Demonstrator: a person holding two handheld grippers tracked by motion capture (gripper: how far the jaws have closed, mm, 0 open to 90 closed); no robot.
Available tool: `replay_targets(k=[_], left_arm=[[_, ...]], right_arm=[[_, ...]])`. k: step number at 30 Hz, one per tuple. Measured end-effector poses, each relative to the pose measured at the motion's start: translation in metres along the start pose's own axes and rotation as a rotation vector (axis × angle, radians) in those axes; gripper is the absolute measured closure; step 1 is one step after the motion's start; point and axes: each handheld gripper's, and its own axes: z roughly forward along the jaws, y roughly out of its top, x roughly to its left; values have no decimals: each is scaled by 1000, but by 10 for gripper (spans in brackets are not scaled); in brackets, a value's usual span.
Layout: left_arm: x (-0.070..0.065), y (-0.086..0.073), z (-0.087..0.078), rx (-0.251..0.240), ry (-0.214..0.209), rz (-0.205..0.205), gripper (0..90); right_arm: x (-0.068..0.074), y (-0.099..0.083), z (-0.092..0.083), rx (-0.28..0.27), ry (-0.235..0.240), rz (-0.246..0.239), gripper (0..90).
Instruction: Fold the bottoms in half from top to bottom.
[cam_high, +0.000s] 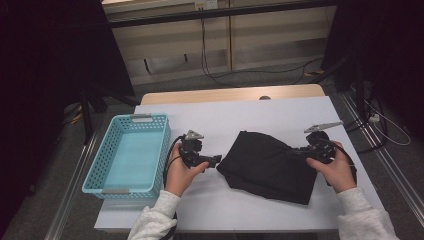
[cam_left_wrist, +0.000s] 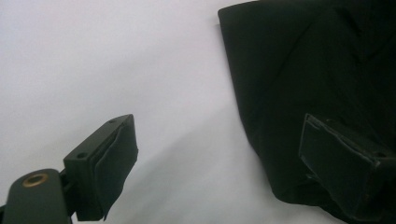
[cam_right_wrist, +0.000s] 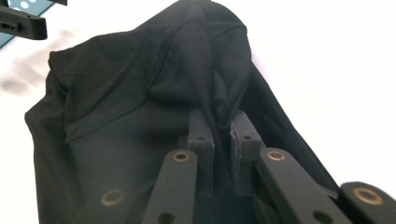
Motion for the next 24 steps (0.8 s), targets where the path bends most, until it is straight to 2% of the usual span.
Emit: replay_targets(k=[1,2,24], left_arm=[[0,-1,1,-2,14,-5,116],[2,-1,1,5,3,-3,115],[0,-2,3,10,-7,0,116]], right_arm=[[0,0,0,3,-1,4,825],[-1,-1,0,4,0,6,824],[-1,-1,0,9,6,13,824]])
